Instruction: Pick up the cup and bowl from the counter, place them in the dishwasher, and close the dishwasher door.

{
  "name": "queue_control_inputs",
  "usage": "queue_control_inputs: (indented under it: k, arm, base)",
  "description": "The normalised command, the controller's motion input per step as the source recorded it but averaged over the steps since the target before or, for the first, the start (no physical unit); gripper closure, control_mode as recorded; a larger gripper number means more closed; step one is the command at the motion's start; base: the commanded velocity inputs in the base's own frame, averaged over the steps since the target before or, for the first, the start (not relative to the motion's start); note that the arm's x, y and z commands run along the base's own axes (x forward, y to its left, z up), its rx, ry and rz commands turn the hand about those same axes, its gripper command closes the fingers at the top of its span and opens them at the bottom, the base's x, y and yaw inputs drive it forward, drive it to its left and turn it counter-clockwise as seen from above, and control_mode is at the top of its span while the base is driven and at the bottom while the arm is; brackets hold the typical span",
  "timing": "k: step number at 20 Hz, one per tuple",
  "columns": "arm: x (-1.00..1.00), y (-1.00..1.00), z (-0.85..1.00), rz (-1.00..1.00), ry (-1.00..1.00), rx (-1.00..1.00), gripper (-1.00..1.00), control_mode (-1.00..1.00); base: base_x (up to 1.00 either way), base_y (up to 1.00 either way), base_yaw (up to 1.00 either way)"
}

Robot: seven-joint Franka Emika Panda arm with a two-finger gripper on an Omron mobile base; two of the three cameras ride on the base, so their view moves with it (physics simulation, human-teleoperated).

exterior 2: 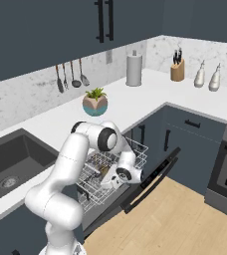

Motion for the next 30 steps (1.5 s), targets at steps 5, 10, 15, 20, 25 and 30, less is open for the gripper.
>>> queue_control_inputs:
  k: [5, 10, 15, 20, 25, 30]
  arm:
    - [-0.32, -0.61, 0.38, -0.13, 0.05, 0.00, -1.00, -1.00]
    - [-0.31, -0.68, 0.27, -0.16, 0.27, -0.03, -1.00, -1.00]
    - [-0.27, -0.63, 0.16, -0.16, 0.31, -0.04, -1.00, -1.00]
    - [-0.60, -0.42, 0.86, -0.02, -0.02, -0.09, -1.00, -1.00]
    - [-0.74, -0.38, 0.85, 0.00, -0.17, -0.16, -1.00, -1.00]
    - [-0.44, -0.76, 0.07, 0.00, -0.09, -0.14, -1.00, -1.00]
  base:
    - [0.00, 0.00, 0.00]
    - [0.00, 0.00, 0.00]
    - [0.00, 0.00, 0.00]
    - [0.00, 0.00, 0.00]
    - [0.00, 0.00, 0.00]
    - [0.00, 0.00, 0.00]
